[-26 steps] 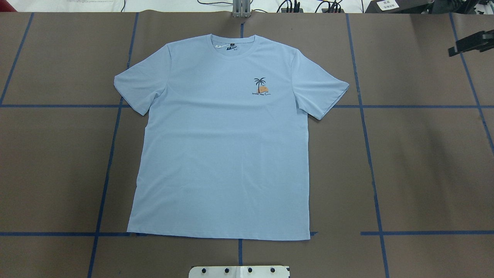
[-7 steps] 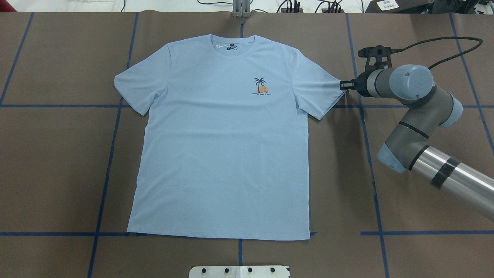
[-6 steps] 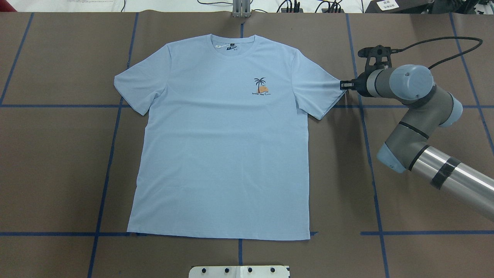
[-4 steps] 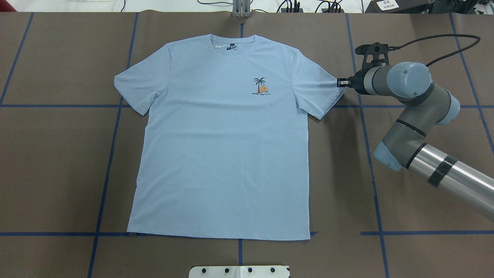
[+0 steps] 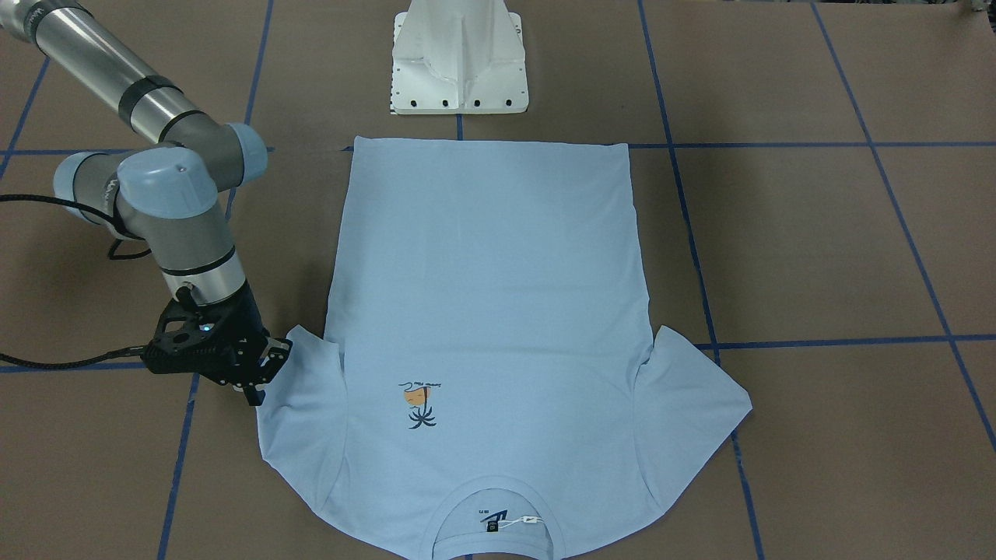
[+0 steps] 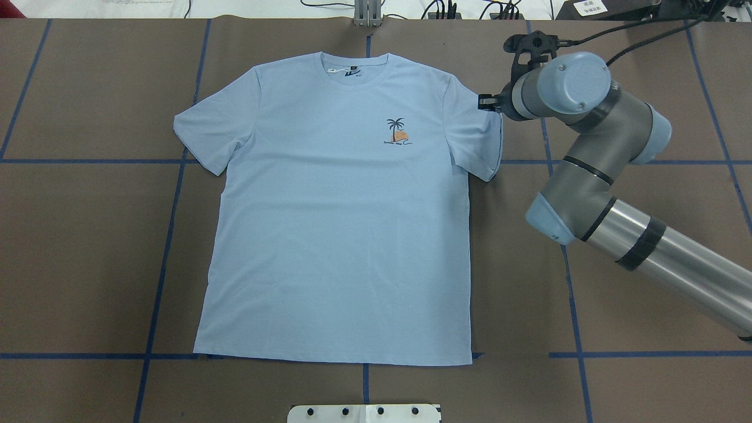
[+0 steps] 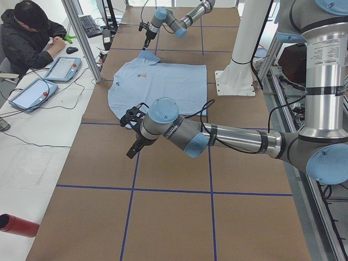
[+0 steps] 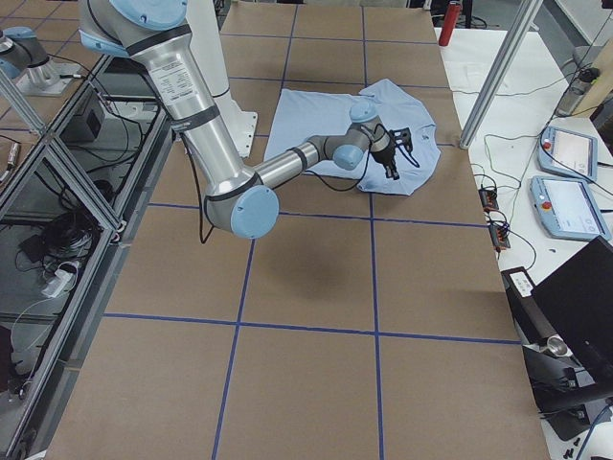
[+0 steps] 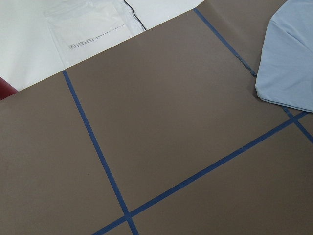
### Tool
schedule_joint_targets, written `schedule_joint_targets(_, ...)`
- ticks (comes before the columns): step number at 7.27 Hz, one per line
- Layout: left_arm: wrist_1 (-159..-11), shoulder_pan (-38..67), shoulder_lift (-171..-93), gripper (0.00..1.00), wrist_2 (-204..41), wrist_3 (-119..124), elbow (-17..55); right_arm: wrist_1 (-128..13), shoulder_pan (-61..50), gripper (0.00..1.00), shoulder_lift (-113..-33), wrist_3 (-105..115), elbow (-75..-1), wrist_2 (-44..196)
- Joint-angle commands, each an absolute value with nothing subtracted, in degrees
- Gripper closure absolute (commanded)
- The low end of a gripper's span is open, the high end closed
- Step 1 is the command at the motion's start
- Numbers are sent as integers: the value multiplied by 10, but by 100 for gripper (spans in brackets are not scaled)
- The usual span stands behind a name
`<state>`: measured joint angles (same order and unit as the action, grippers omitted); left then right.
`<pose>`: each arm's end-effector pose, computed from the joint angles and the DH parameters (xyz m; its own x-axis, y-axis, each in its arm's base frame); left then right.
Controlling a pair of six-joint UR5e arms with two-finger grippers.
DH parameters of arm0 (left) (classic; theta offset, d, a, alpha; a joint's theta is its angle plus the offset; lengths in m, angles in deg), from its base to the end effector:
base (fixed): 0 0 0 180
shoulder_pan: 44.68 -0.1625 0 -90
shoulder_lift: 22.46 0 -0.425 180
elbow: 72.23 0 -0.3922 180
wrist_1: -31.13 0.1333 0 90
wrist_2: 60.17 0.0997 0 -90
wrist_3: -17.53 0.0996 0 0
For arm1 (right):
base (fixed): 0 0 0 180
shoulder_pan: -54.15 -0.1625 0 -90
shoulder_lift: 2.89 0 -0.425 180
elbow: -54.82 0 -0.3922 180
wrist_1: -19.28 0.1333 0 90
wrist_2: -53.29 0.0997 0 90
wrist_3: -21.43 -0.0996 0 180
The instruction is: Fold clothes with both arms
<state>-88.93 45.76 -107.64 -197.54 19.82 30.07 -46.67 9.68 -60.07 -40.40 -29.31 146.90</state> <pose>-0.0637 -0.4728 0.5277 0.6804 0.4744 -0.5586 -0.0211 0.7746 0.6321 -0.4248 -0.5950 0.3270 0.7095 0.0362 0.7038 -0.3735 0.8662 0.3320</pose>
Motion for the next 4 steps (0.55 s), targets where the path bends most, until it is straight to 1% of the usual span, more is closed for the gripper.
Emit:
schedule_joint_targets(1, -889, 458, -1076, 0, -1975, 198, 300, -540, 147, 100, -523, -465, -272, 1406)
schedule_joint_targets(4, -889, 458, -1075, 0, -1975, 199, 302, -538, 174, 100, -470, -476, -200, 1361)
